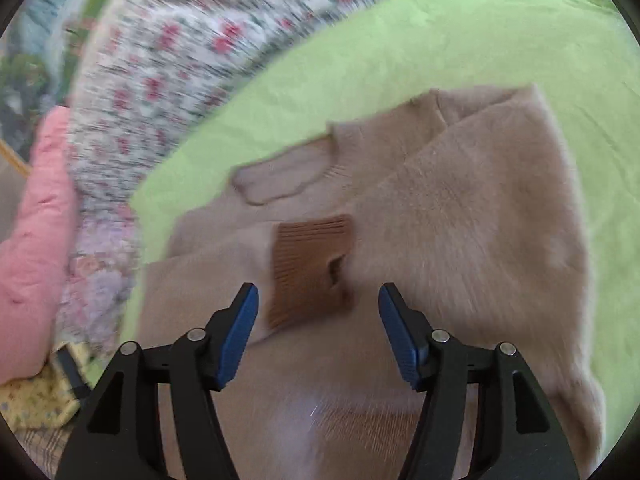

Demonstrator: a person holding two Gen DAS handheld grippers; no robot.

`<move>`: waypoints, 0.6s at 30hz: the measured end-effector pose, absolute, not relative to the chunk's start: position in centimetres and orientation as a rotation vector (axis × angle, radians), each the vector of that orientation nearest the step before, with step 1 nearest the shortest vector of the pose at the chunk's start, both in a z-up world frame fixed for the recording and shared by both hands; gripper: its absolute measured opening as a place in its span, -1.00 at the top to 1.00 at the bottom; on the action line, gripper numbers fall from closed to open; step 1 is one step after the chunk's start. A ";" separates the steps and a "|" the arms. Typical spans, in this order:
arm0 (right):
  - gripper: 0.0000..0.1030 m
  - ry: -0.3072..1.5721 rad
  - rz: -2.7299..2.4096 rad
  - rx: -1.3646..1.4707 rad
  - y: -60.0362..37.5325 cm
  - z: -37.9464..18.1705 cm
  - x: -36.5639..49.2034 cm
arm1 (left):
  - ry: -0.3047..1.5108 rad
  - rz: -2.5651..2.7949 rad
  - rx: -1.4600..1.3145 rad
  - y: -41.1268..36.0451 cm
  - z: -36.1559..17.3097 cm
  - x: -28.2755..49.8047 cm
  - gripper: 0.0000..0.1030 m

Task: Fold small clothes

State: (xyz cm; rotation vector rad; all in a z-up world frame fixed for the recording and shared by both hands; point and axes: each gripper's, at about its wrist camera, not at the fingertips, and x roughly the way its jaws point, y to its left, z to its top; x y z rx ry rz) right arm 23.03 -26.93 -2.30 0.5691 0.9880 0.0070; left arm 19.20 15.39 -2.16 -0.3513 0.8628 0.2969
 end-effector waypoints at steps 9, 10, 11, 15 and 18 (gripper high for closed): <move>0.91 0.678 0.147 0.652 -27.7 5.0 20.9 | 0.831 0.303 -0.332 14.0 -2.0 22.2 -0.31; 0.91 0.626 0.135 0.653 -28.5 6.1 19.5 | 0.827 0.311 -0.330 13.9 -2.0 22.3 -0.31; 0.91 0.594 0.109 0.646 -29.4 6.8 18.3 | 0.828 0.321 -0.327 13.8 -2.1 22.3 -0.31; 0.91 0.668 0.021 0.637 -32.7 4.6 16.6 | 0.825 0.326 -0.348 14.0 -2.3 21.7 -0.34; 0.91 0.750 0.002 0.661 -33.8 1.5 16.1 | 0.808 0.354 -0.362 14.5 -2.1 21.0 -0.34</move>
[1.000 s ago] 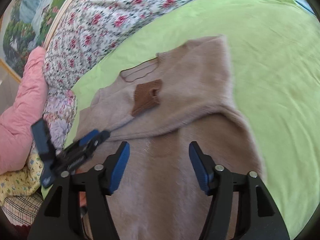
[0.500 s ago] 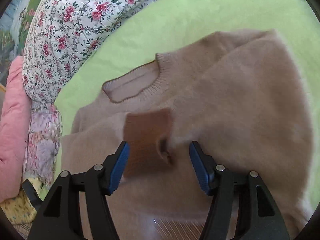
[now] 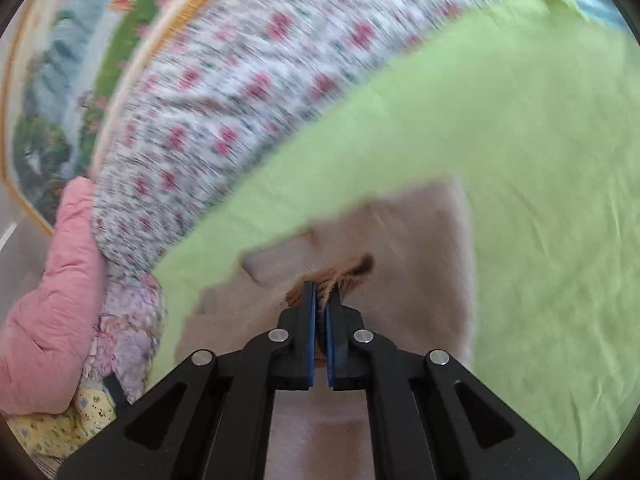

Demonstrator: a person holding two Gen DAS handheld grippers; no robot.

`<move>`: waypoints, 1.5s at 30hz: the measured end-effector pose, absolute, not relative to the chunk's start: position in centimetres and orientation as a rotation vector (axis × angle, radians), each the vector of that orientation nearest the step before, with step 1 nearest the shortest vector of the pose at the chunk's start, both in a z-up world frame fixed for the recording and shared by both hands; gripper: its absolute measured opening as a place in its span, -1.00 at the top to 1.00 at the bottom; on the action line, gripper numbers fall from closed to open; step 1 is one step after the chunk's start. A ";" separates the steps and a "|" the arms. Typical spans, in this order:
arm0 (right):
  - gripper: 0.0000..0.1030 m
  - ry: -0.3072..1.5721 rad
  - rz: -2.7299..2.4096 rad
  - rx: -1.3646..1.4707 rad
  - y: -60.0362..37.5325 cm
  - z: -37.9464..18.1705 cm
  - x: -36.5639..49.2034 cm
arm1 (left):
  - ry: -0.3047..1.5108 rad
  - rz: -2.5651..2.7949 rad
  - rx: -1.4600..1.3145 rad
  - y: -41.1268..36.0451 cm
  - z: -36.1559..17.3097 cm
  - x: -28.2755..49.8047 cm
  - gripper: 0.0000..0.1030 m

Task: Fold small clothes

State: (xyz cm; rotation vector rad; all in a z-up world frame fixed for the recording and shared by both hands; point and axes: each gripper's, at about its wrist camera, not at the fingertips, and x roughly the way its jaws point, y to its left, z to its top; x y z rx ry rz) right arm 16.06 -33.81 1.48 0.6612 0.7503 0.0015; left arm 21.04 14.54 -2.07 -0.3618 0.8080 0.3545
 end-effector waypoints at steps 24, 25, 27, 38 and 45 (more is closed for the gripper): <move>0.90 0.880 -0.023 0.466 -32.3 -0.7 15.0 | 0.844 -0.001 -0.536 18.4 -0.5 18.9 -0.39; 0.89 0.881 -0.023 0.461 -32.2 -0.7 15.0 | 0.843 -0.033 -0.558 18.9 -0.2 19.5 -0.46; 0.89 0.885 -0.027 0.452 -32.0 -0.8 15.2 | 0.872 -0.069 -0.602 20.3 0.2 22.0 -0.55; 0.87 0.885 -0.016 0.438 -31.9 -1.1 15.3 | 1.034 -0.124 -0.534 19.5 -2.7 35.2 -0.54; 0.89 0.835 -0.009 0.347 -30.9 0.5 15.3 | 0.888 -0.108 -0.236 15.3 1.0 36.4 0.79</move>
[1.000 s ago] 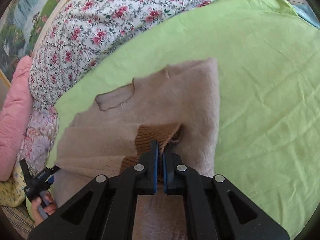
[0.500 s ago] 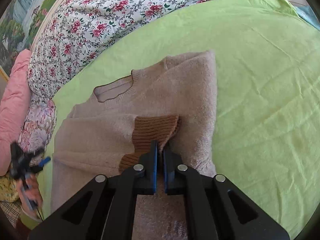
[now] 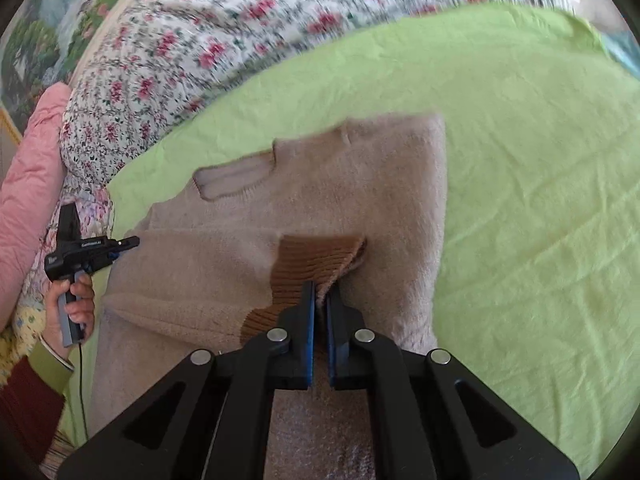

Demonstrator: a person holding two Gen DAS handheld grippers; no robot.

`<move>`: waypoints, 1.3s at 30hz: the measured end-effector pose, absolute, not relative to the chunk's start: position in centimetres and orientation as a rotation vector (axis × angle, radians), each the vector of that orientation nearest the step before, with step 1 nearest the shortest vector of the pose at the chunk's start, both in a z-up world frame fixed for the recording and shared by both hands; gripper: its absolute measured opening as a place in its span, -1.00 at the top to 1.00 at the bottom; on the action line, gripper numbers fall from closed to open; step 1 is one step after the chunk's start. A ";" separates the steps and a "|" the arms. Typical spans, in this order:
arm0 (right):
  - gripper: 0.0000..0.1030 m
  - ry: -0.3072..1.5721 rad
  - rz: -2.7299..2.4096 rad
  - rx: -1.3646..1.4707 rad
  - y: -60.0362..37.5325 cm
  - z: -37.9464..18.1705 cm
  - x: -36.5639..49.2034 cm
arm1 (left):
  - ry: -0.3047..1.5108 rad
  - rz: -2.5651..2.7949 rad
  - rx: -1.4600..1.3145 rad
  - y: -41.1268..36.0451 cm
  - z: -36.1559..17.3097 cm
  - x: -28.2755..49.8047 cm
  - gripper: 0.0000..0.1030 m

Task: Fold small clothes

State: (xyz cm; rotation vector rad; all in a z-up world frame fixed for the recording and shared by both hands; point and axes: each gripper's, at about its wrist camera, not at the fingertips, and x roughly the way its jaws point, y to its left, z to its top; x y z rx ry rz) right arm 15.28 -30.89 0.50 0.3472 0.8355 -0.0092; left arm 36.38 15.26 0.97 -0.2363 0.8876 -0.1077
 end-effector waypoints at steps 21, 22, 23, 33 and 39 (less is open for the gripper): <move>0.87 0.872 -0.047 0.368 -30.6 2.5 10.9 | 0.887 0.003 -0.294 18.1 0.3 27.0 0.67; 0.87 0.874 -0.049 0.369 -30.5 2.6 10.5 | 0.887 -0.003 -0.307 17.9 0.3 25.8 0.68; 0.87 0.877 -0.052 0.369 -30.4 2.7 9.8 | 0.882 -0.010 -0.318 17.8 0.2 24.4 0.68; 0.87 0.896 -0.059 0.387 -29.5 3.3 3.8 | 0.914 -0.010 -0.327 16.1 -1.1 12.6 0.55; 0.79 0.915 -0.044 0.394 -28.3 3.4 0.7 | 0.922 -0.005 -0.327 15.3 -1.3 6.6 0.41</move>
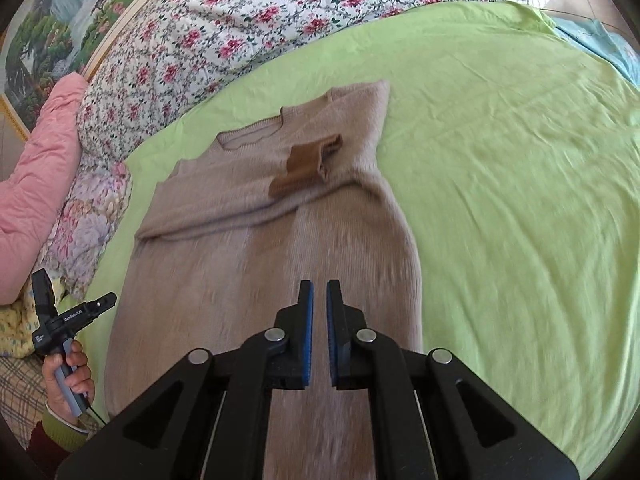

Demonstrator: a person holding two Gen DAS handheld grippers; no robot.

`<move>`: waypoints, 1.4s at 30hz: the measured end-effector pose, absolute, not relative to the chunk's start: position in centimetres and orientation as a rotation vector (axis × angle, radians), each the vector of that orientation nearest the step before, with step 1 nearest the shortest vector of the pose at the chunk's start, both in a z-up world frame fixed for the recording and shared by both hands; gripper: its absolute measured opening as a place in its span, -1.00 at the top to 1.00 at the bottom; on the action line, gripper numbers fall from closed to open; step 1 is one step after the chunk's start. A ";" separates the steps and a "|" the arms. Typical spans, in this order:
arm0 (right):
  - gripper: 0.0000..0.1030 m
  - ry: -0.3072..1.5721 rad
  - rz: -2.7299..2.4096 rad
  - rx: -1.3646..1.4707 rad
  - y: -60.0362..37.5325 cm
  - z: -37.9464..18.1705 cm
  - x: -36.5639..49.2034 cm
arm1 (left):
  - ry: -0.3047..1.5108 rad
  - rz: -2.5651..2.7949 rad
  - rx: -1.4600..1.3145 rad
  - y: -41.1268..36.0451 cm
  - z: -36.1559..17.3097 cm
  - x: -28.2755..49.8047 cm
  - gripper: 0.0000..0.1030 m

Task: Fold small clothes
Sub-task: 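Grasp the brown ribbed hem with both grippers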

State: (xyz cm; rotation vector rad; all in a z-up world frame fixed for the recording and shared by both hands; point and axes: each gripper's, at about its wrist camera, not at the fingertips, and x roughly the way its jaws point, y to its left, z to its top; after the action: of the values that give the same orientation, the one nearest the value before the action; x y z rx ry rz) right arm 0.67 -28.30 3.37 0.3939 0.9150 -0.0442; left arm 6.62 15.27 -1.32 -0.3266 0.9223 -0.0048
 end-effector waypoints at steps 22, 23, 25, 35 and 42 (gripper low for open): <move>0.13 0.951 0.034 0.382 -25.9 2.9 -11.1 | 0.999 -0.086 -0.370 17.7 -3.2 -5.5 0.27; 0.13 0.952 0.034 0.384 -25.9 2.8 -11.5 | 1.007 -0.103 -0.377 17.6 -3.4 -6.0 0.27; 0.13 0.956 0.037 0.380 -26.0 2.8 -12.2 | 1.022 -0.134 -0.384 17.2 -3.7 -6.6 0.27; 0.13 0.999 0.063 0.372 -26.8 1.6 -15.4 | 1.020 -0.177 -0.404 15.7 -4.6 -9.6 0.28; 0.13 1.027 0.158 0.444 -26.4 -1.4 -15.5 | 1.021 -0.243 -0.376 14.5 -4.8 -9.8 0.75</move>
State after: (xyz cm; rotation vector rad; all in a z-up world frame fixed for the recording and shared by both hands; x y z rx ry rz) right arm -15.49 -26.45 -1.45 0.4439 1.0271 0.1577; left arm -9.84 14.52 -4.82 -0.3761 1.0209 -0.2425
